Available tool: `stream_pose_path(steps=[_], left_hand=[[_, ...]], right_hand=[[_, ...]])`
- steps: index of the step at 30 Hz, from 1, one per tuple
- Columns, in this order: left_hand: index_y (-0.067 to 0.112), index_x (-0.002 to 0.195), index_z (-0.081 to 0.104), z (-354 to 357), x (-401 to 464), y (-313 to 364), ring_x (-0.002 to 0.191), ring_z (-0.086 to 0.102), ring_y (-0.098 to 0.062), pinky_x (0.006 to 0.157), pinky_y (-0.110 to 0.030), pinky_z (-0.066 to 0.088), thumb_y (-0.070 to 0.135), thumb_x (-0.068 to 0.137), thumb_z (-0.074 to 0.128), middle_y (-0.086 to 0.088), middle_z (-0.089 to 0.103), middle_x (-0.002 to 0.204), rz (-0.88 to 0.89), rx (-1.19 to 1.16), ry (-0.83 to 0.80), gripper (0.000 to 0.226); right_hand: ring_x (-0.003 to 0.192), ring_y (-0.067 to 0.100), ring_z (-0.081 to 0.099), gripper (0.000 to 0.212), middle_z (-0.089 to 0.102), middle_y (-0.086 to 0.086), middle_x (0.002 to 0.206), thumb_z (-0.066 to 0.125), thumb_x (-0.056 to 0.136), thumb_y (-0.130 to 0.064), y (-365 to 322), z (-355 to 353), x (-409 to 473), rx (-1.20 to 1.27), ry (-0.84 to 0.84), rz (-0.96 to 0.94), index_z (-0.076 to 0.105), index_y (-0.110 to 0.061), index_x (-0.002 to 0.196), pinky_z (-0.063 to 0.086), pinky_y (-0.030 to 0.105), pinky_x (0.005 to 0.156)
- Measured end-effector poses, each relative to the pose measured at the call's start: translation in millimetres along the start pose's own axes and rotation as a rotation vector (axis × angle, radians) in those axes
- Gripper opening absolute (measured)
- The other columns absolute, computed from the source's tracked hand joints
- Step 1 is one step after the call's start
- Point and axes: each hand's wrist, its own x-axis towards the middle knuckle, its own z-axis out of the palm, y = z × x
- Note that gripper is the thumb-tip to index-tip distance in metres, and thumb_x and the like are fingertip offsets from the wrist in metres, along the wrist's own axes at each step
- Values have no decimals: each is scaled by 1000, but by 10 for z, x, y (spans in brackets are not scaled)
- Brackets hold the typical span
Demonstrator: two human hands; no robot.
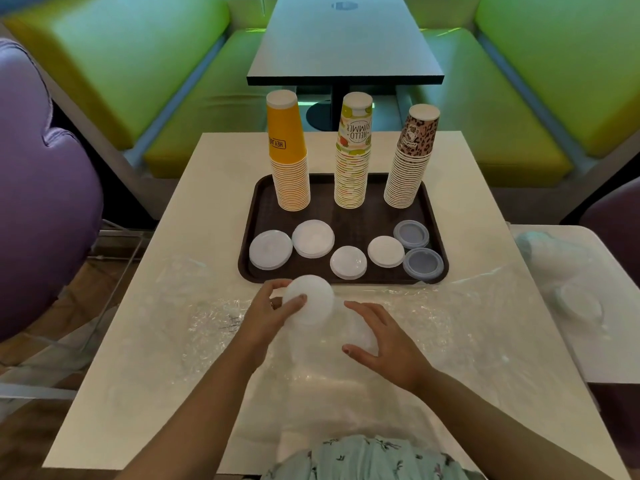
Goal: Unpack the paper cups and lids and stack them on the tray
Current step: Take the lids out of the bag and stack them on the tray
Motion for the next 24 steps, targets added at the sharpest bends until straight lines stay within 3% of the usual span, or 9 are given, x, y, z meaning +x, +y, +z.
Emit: stream_pose_path(steps=[4,7,10,12,14,18,21,24], left_hand=[[18,120,53,31,-28,176,98,57,-13,72,-22,45,22,88,63,1,61,110,98,-67,12,34],[22,119,54,143,-72,334,104,55,-14,75,-19,45,25,91,56,5,59,112,157,-117,-48,27],[35,104,54,333,-112,513,96,55,-4,64,-9,48,27,94,51,15,58,105,158,-177,-157,13],[38,96,53,477,-129,620,91,54,-1,59,-6,47,28,96,49,19,56,99,152,-179,-241,10],[39,91,49,599,-113,690,89,53,-2,58,-6,46,30,97,47,20,54,96,151,-152,-288,10],[36,102,48,774,-4,736,101,54,-13,74,-16,50,32,98,45,12,54,107,129,28,-341,7],[37,119,42,895,108,659,120,45,-16,99,-32,47,34,97,47,2,45,131,208,295,-337,22],[45,128,33,987,150,669,122,39,-7,99,-21,41,34,96,49,10,37,139,422,441,-296,38]], right_hand=[[127,2,33,65,34,-12,144,46,83,-65,-183,-67,-16,74,125,16,30,-39,140,31,20,104],[125,0,41,59,42,-13,140,51,83,-60,-407,-181,26,346,316,36,36,-34,135,33,10,99],[123,12,50,64,48,-4,137,64,77,-59,-582,-362,161,836,205,145,40,-36,131,45,35,103],[120,25,56,84,54,6,133,80,55,-62,-630,-465,236,1328,41,262,47,-33,128,50,48,96],[115,34,60,95,61,14,125,89,41,-56,-627,-527,273,1644,-48,283,53,-27,124,52,54,89],[105,39,64,102,66,20,115,95,39,-37,-531,-608,268,1853,0,246,51,-16,128,56,53,76],[105,39,64,105,63,23,118,96,41,-29,-401,-679,240,1893,16,289,48,-14,134,57,49,75],[103,38,64,99,64,22,116,94,46,-29,-308,-717,218,1911,38,291,47,-15,133,57,48,74]])
